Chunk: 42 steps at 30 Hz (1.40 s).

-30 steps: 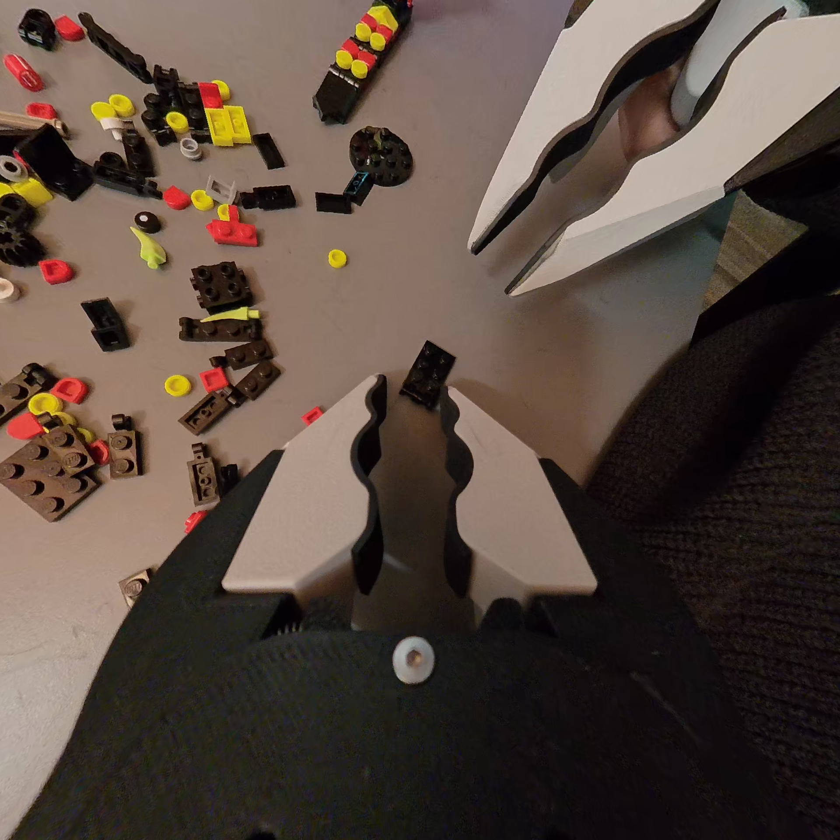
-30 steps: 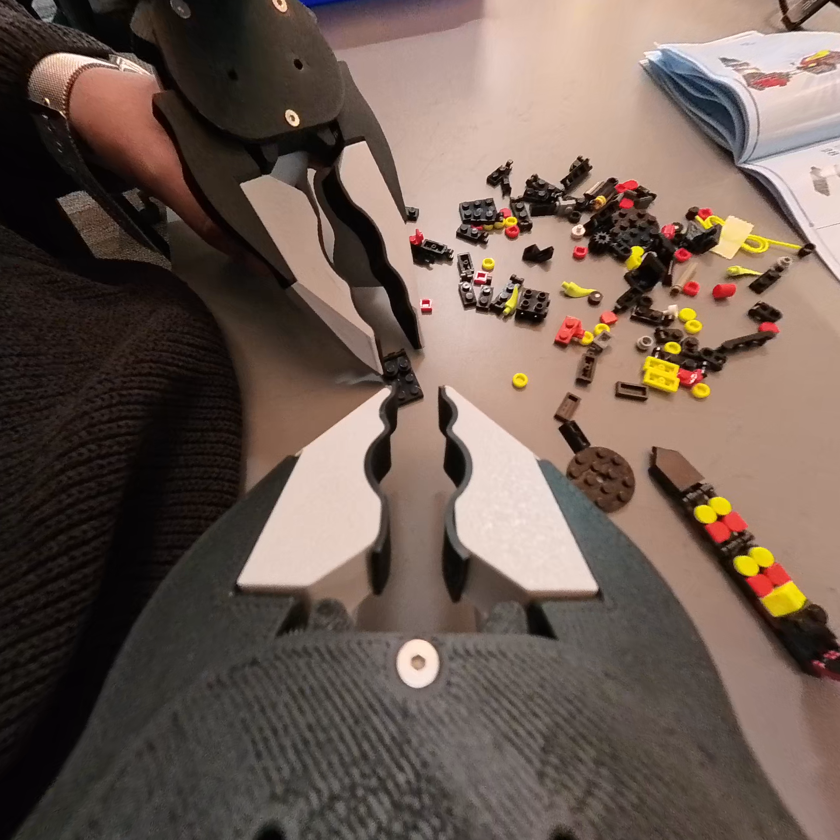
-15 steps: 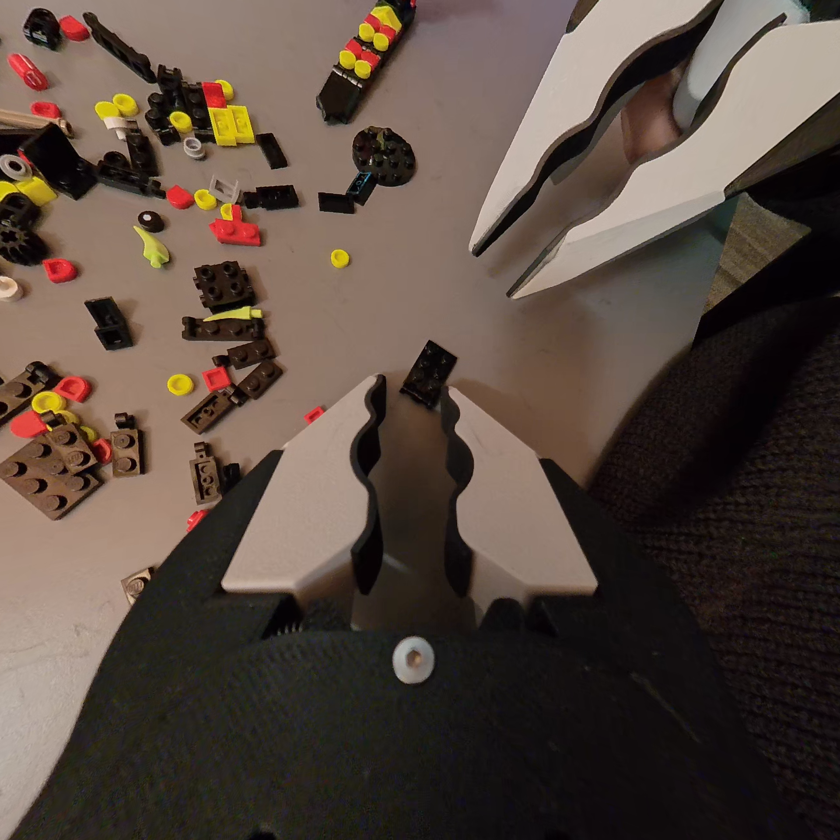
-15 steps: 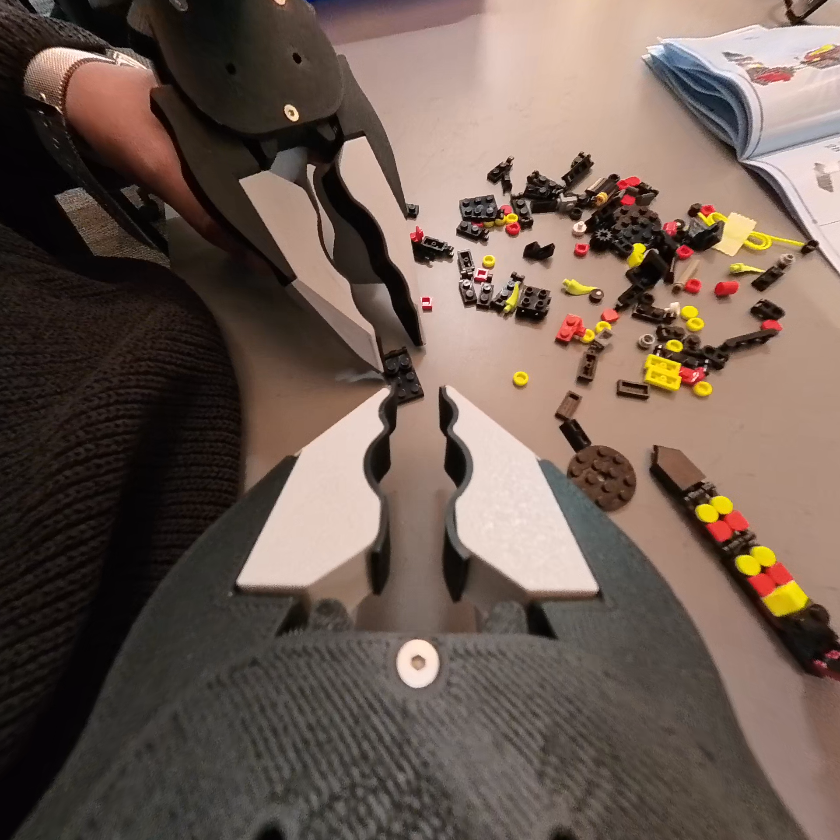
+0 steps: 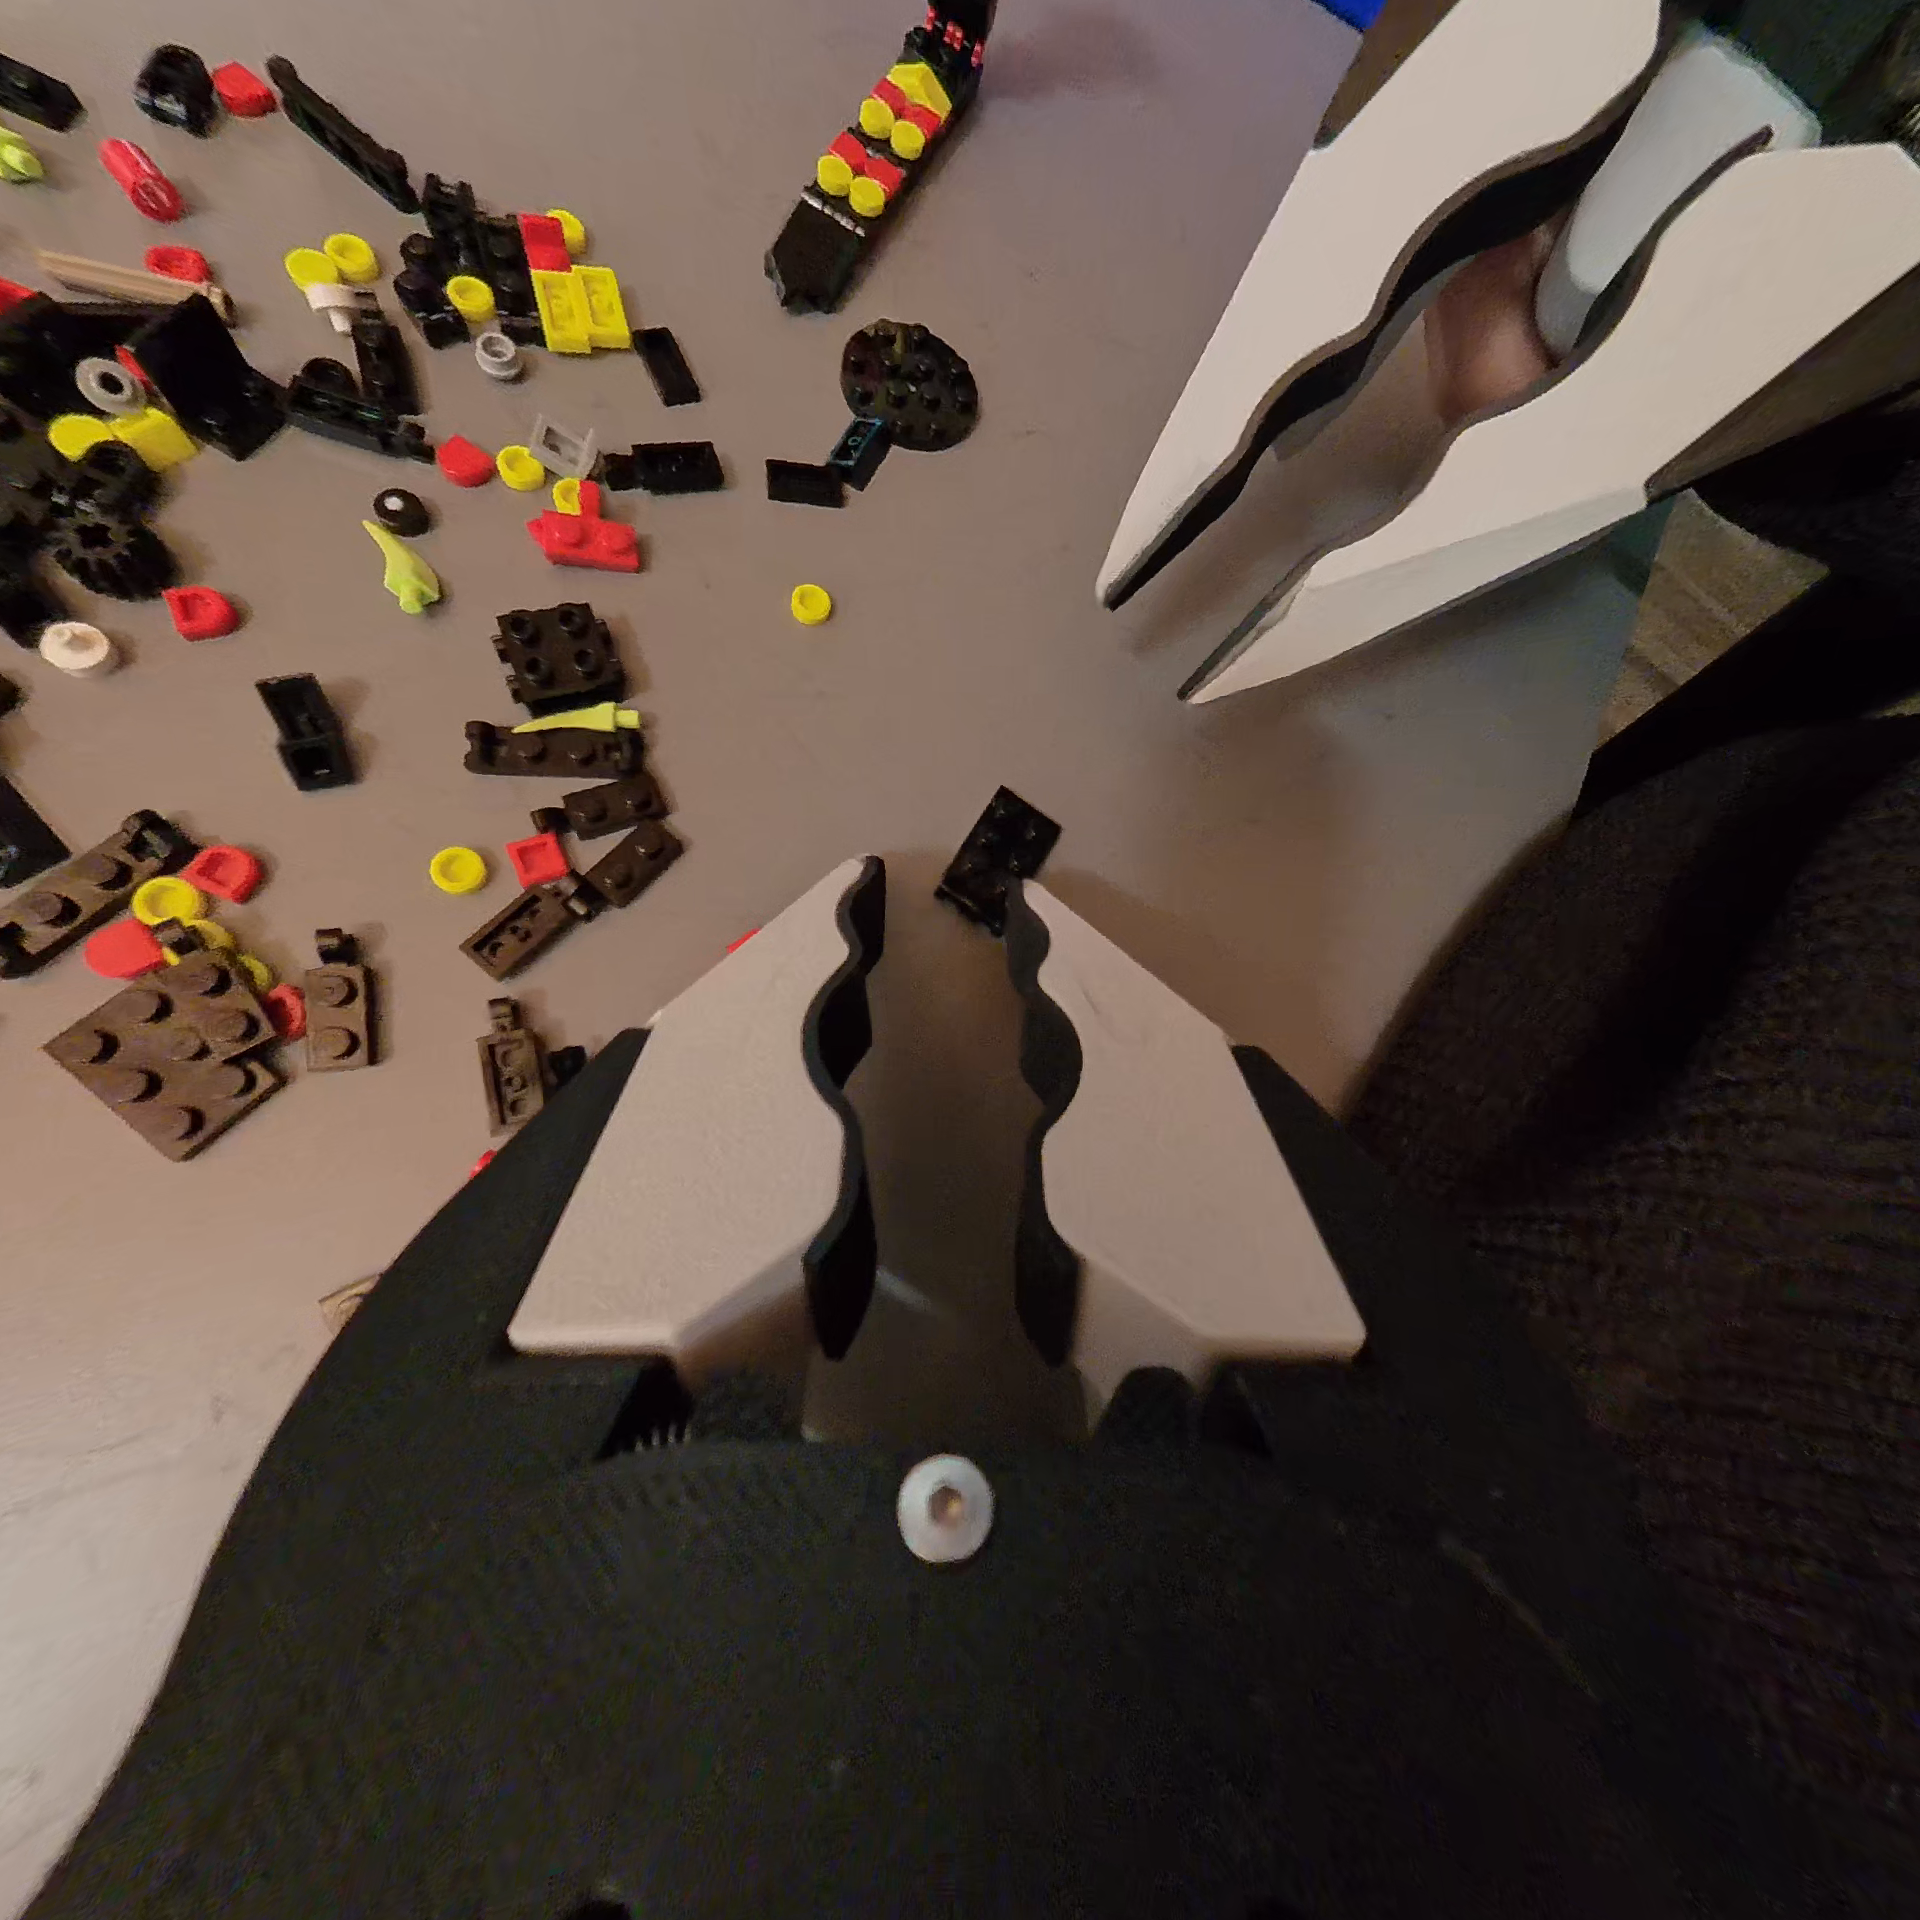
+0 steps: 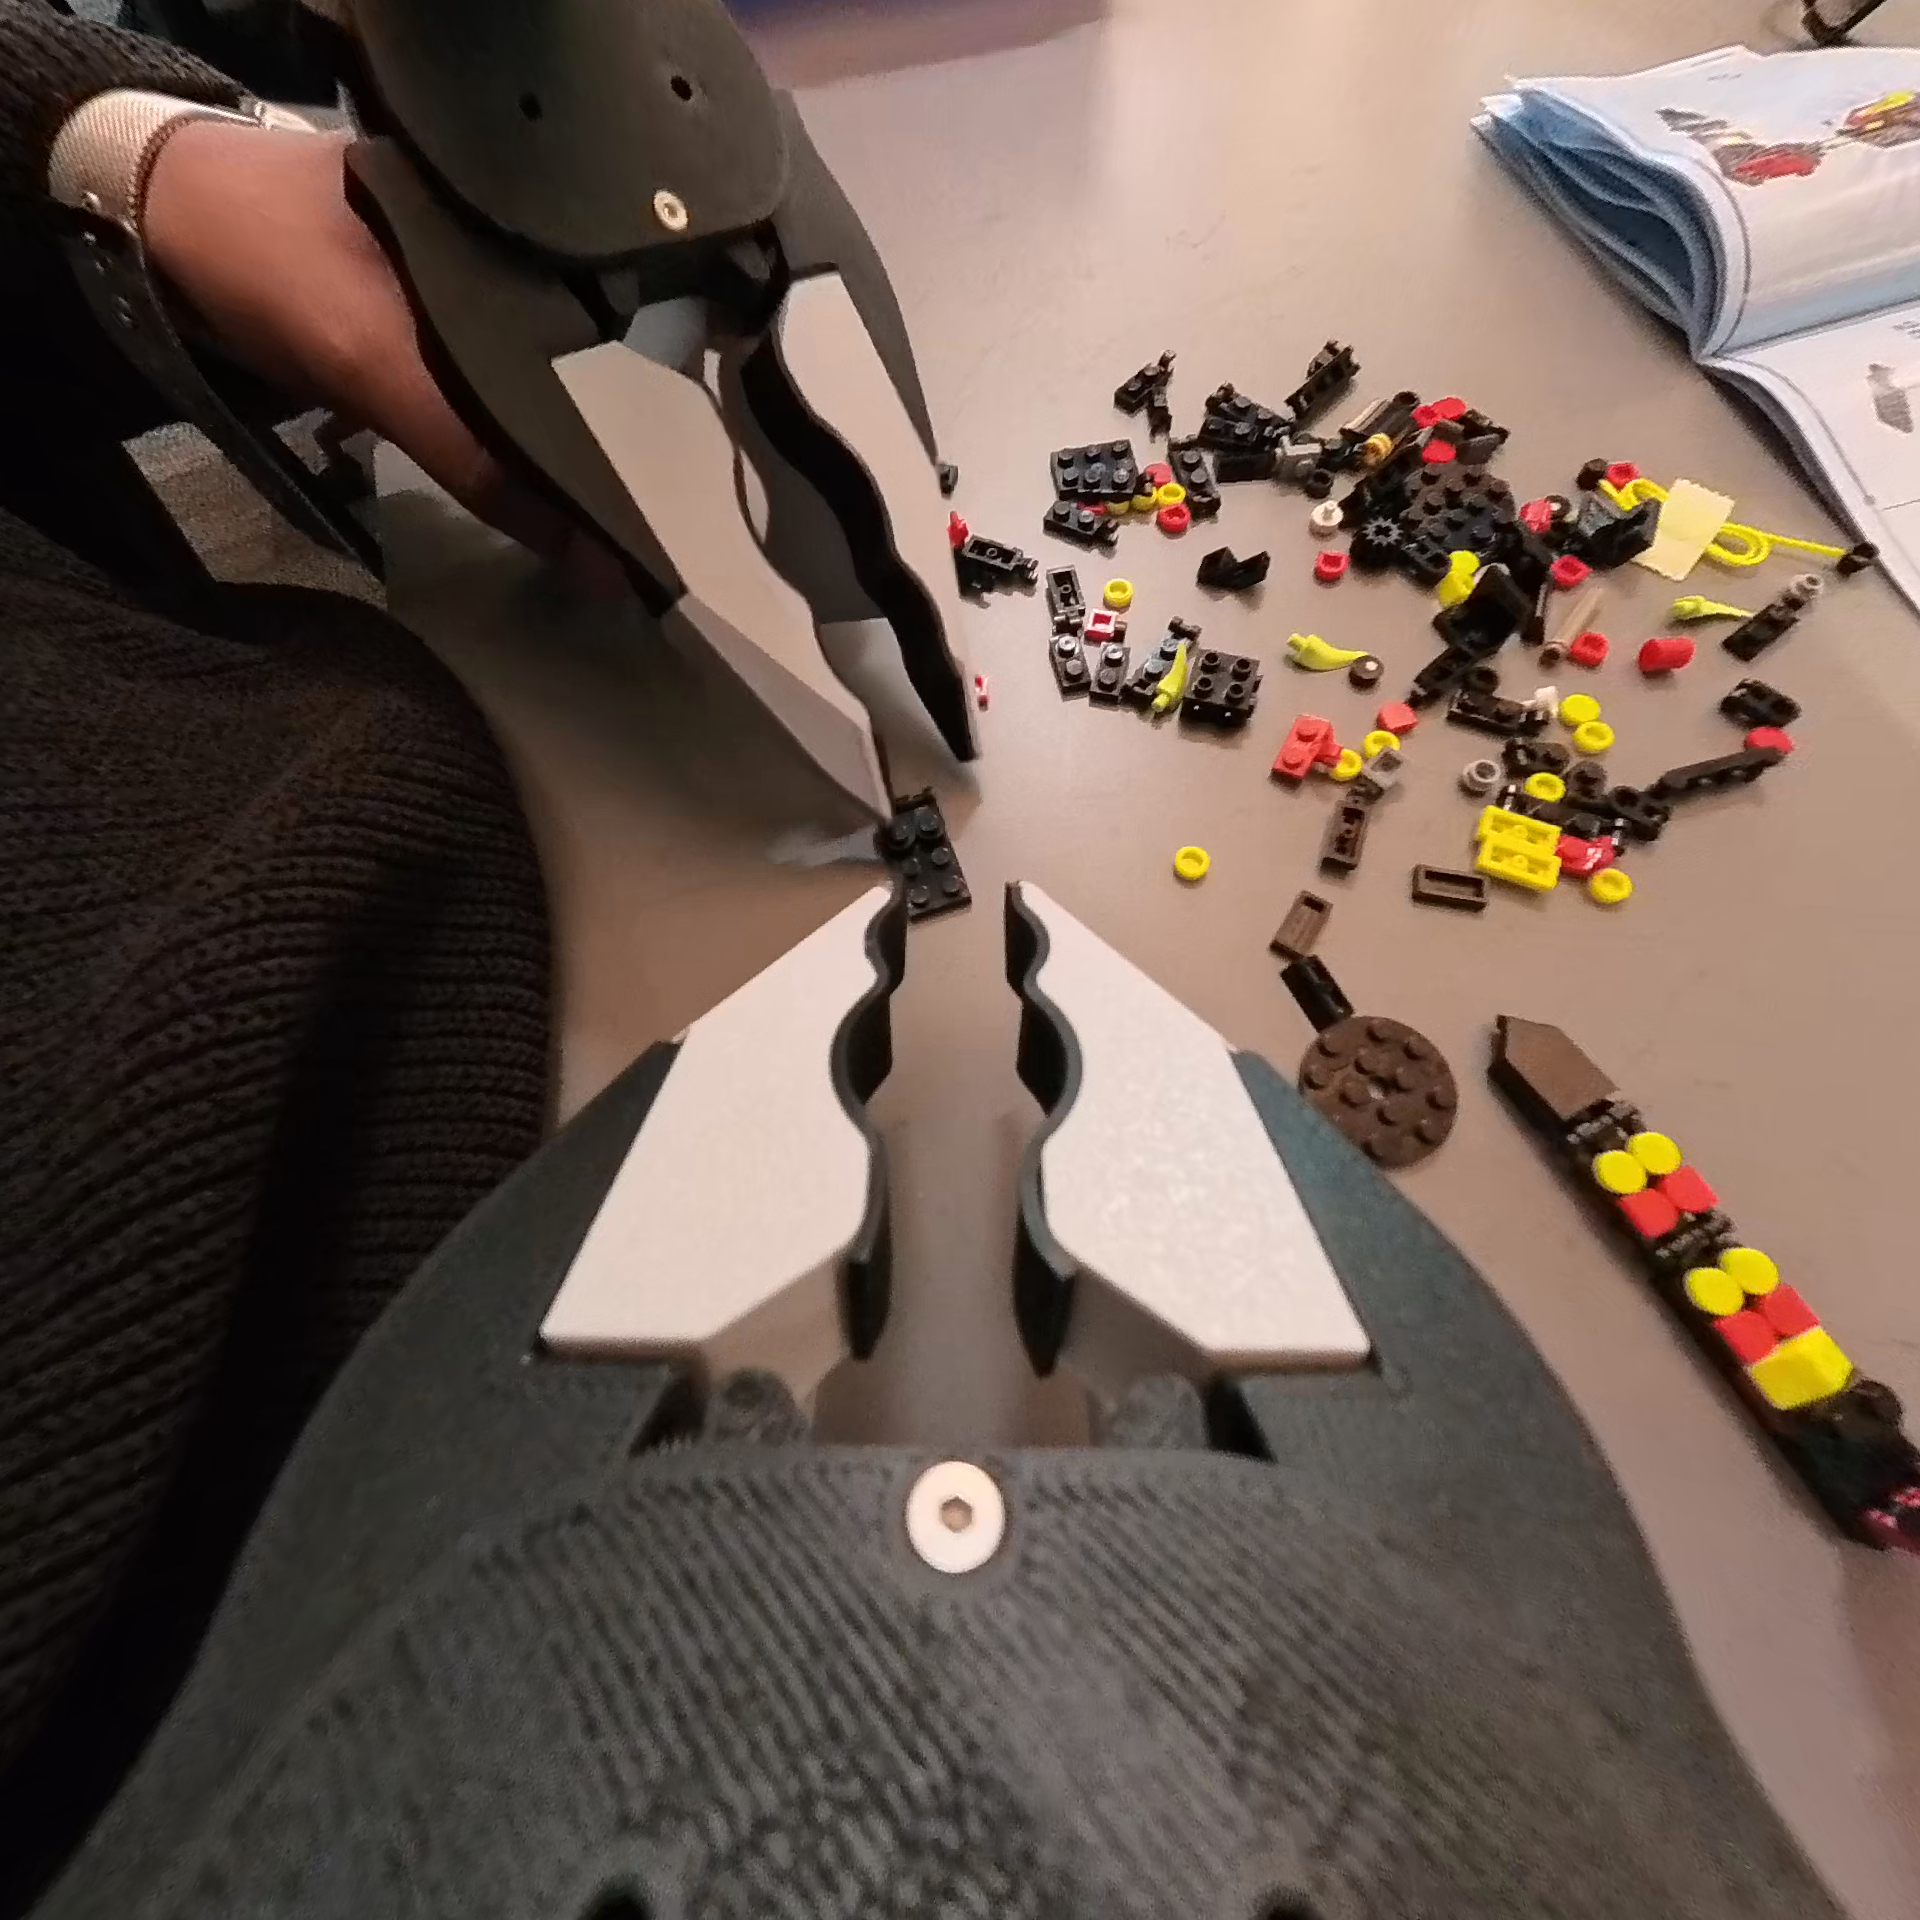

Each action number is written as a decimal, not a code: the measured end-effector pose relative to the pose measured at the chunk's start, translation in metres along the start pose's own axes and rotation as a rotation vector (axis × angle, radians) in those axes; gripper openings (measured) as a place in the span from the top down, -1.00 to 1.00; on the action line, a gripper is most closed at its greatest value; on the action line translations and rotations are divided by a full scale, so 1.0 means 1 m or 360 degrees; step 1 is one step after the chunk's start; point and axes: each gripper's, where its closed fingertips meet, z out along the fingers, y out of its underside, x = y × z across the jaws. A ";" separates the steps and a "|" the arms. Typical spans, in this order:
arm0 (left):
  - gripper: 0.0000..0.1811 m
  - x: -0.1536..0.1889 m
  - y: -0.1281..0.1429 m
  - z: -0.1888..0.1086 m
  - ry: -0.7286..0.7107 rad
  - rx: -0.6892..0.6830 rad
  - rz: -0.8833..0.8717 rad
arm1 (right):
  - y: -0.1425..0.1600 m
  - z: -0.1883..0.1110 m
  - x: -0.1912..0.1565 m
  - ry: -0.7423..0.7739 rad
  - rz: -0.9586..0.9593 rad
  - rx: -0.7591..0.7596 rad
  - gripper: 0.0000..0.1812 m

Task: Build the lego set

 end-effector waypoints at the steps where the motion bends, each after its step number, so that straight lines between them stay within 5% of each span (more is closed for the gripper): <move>1: 0.77 -0.001 -0.001 -0.002 -0.0002 0.0010 -0.0003 | 0.000 0.000 0.000 0.0000 0.0000 0.0001 0.81; 7: 0.79 -0.056 -0.016 -0.035 -0.0320 0.0192 -0.0082 | 0.000 0.001 0.000 -0.0002 0.0002 0.0005 0.81; 12: 0.78 -0.111 -0.003 -0.059 -0.0637 0.0195 -0.0342 | -0.001 0.002 0.001 -0.0006 0.0005 0.0007 0.81; 21: 0.71 -0.111 0.008 -0.045 -0.0681 0.0061 -0.0276 | -0.001 0.003 0.001 -0.0007 0.0003 0.0008 0.81; 31: 0.84 -0.114 -0.004 -0.062 -0.0725 0.0189 -0.0285 | -0.002 0.004 0.003 0.0019 -0.0021 0.0015 0.81; 37: 0.84 -0.059 -0.045 -0.063 -0.0444 0.0469 0.0113 | -0.005 0.002 0.008 0.0059 -0.0040 0.0032 0.81; 42: 0.84 0.021 -0.036 -0.027 0.0007 0.0341 0.0430 | -0.011 -0.003 0.008 0.0032 -0.0020 0.0093 0.80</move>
